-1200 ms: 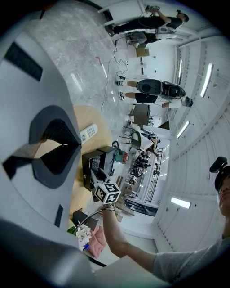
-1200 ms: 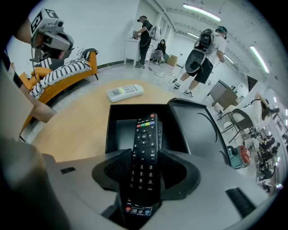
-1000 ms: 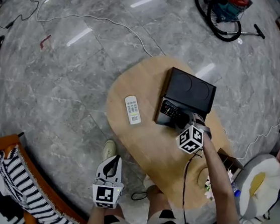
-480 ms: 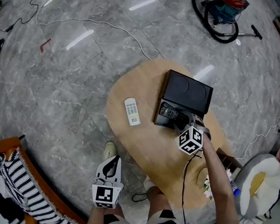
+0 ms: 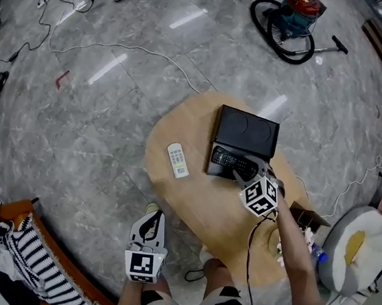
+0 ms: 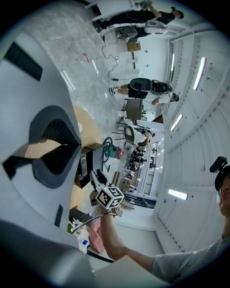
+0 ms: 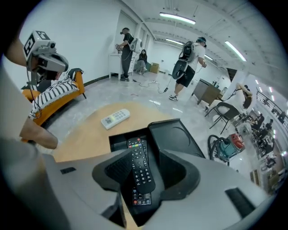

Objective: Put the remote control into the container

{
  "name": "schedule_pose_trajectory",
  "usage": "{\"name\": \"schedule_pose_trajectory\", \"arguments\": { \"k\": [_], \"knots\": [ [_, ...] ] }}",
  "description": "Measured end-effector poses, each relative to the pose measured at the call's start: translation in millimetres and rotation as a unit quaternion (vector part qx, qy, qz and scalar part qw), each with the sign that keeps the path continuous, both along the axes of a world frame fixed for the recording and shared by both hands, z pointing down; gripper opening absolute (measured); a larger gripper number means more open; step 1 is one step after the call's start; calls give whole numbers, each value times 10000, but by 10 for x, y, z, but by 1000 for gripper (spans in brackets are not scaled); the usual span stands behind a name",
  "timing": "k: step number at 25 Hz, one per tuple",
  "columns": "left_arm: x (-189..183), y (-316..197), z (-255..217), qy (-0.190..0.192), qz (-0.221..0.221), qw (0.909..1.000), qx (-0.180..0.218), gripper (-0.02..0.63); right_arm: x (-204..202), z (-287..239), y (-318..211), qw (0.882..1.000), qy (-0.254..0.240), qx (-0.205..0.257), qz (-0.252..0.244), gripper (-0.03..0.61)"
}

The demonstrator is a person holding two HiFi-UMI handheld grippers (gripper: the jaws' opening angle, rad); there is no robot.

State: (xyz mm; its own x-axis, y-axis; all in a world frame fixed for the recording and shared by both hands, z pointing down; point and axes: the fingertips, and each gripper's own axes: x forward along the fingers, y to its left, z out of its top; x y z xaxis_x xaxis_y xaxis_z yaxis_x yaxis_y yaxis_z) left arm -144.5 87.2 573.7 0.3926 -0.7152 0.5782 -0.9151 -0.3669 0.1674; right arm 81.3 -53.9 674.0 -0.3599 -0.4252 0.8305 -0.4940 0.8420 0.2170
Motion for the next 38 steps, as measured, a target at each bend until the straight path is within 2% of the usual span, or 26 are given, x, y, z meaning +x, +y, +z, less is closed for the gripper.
{"name": "schedule_pose_trajectory", "arguments": {
  "k": [3, 6, 9, 15, 20, 24, 33, 38],
  "knots": [
    [40, -70, -143, -49, 138, 9998, 107, 8, 34, -224, -2, 9993, -195, 143, 288, 186],
    [84, -114, -293, -95, 310, 9993, 209, 8, 84, -457, 2, 9965, -395, 369, 632, 113],
    [136, -158, -461, -114, 476, 9983, 318, 8, 124, -701, 48, 9908, -700, 504, 1046, 94],
    [271, -267, -864, -106, 724, 9957, 574, 8, 270, -1256, 188, 9639, -1460, 858, 2053, 28],
    [361, -343, -1208, -99, 876, 9932, 755, 8, 401, -1701, 371, 9373, -1946, 1048, 2695, 12],
    [443, -368, -1431, -60, 1001, 9914, 836, 8, 466, -2053, 539, 9210, -2239, 1113, 2989, 11],
    [689, -338, -2077, 50, 1304, 9856, 1075, 8, 550, -2802, 986, 8933, -2623, 1316, 3404, 11],
    [691, -271, -2420, 10, 1304, 9832, 1278, 8, 534, -3114, 1272, 8830, -2747, 1449, 3519, 11]
  ]
}}
